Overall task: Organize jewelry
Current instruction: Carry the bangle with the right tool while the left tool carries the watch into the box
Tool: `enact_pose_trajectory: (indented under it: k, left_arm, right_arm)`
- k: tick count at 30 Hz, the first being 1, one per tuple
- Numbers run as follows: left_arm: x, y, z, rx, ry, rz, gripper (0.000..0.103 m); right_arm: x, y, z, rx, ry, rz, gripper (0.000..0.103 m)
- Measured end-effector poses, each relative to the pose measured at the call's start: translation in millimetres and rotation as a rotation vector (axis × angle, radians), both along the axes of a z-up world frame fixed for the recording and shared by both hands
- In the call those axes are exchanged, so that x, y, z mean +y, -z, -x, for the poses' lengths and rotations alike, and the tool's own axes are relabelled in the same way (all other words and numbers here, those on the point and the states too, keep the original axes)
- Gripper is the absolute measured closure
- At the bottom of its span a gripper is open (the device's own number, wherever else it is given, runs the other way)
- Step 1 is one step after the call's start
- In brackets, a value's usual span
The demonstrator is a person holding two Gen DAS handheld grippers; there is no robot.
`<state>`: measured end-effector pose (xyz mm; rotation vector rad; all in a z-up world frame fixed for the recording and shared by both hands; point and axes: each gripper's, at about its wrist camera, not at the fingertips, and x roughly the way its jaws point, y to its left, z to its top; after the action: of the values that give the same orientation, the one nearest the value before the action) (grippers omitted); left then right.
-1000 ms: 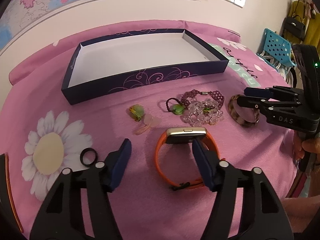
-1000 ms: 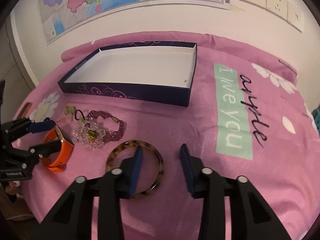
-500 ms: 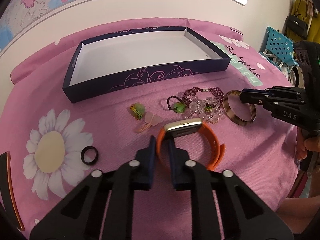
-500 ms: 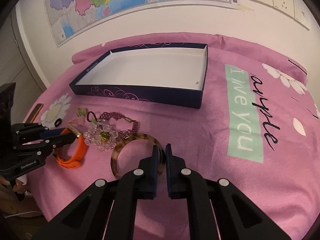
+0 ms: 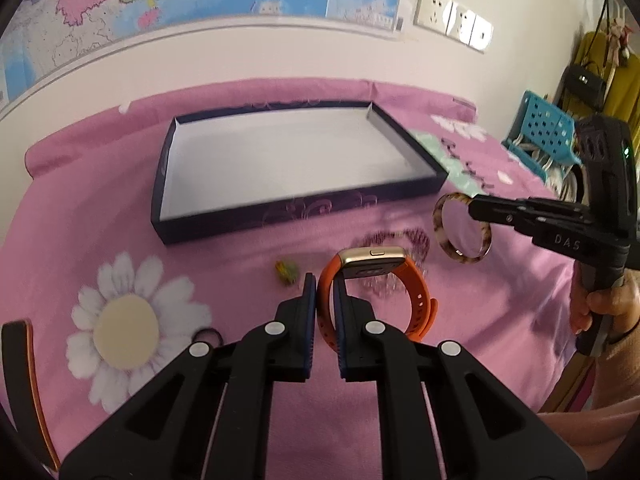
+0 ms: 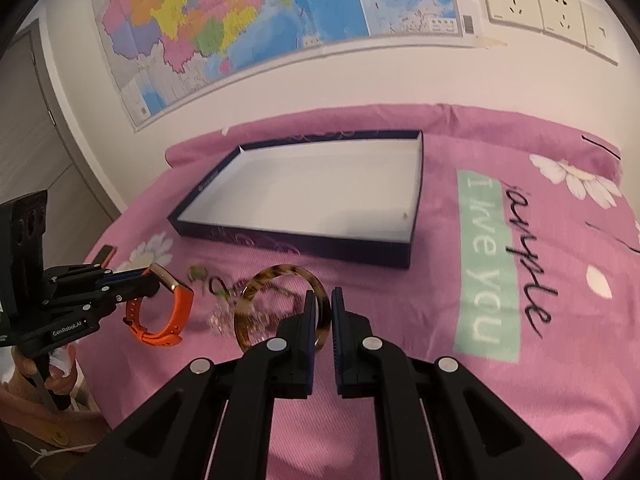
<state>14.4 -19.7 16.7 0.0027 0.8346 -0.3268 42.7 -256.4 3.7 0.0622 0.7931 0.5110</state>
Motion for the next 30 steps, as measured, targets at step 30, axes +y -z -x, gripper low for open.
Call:
enact_pose_trajectory:
  k: [30]
  left_arm:
    - [27.6, -5.4, -204.6, 0.053, -0.187, 0.053, 0.092]
  right_arm:
    - [49.6, 2.3, -201.8, 0.083, 0.071, 0.066, 0.097]
